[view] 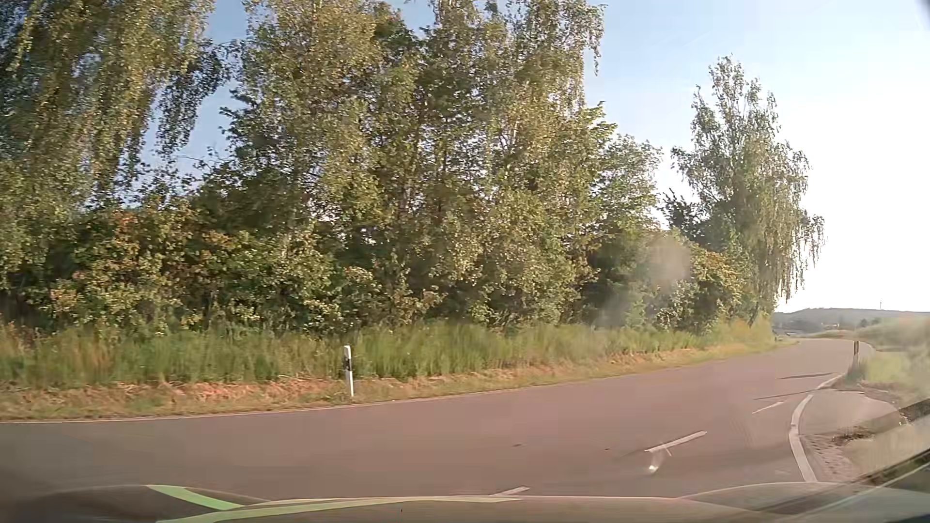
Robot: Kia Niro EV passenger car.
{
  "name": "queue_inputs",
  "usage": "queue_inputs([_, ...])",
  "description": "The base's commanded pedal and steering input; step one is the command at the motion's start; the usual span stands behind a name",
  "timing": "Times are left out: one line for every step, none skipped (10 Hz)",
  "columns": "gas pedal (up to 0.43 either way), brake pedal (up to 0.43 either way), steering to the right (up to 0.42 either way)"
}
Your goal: Follow the waypoints while adhering to traffic rules and regulations
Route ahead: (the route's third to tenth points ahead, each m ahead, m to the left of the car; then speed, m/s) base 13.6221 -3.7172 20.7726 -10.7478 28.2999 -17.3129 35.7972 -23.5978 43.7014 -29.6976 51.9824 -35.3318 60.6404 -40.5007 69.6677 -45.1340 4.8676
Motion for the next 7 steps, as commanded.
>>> queue_inputs([0.130,0.000,0.294])
queue_inputs([0.130,0.000,0.288])
queue_inputs([0.157,0.000,0.277])
queue_inputs([0.157,0.000,0.266])
queue_inputs([0.157,0.000,0.255])
queue_inputs([0.157,0.000,0.246])
queue_inputs([0.157,0.000,0.235])
